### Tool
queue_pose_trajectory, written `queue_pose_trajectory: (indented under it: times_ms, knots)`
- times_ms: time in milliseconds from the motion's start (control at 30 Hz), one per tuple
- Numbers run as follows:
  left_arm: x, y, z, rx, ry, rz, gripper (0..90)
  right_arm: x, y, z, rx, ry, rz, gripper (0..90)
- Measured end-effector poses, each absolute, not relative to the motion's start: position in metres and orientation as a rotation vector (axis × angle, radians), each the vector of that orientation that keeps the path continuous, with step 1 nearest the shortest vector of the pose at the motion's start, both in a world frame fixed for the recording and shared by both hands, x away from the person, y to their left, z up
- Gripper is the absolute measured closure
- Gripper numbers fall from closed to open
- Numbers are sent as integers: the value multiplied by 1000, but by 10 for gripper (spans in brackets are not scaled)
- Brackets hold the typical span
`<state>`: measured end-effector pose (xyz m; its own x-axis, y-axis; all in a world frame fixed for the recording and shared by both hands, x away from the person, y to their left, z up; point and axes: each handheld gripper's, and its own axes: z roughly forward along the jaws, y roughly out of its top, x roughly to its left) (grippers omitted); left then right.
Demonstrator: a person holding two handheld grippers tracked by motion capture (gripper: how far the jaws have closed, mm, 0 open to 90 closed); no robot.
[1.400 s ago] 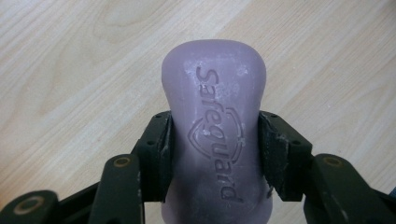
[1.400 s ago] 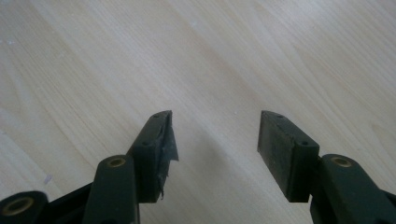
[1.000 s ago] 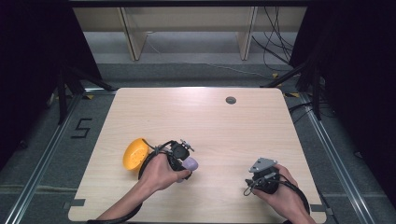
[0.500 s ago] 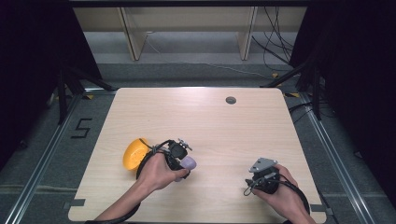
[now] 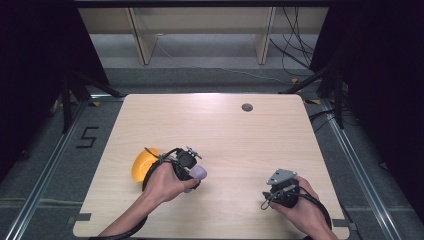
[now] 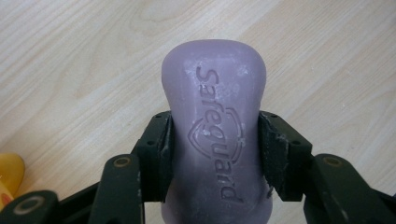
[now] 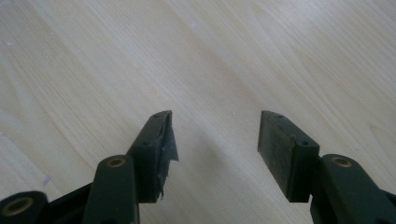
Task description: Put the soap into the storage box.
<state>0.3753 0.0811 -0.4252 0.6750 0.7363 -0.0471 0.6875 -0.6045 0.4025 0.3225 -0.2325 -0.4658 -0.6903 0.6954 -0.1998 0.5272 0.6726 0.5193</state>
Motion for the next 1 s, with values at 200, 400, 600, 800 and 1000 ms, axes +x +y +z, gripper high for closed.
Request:
queue_pose_trajectory:
  times_ms: [200,400,600,800,1000]
  knots:
    - [376,84,-423,2492,1119,176,484,323,-233,-466,956,2506,605,457]
    - [376,87,-421,2486,1126,177,484,323,-233,-466,948,2506,607,457]
    - [377,89,-420,2485,1130,180,484,323,-233,-466,947,2506,607,457]
    - [377,91,-418,2485,1134,189,484,323,-233,-466,949,2505,608,457]
    - [377,93,-417,2477,1140,194,484,323,-233,-465,957,2504,610,457]
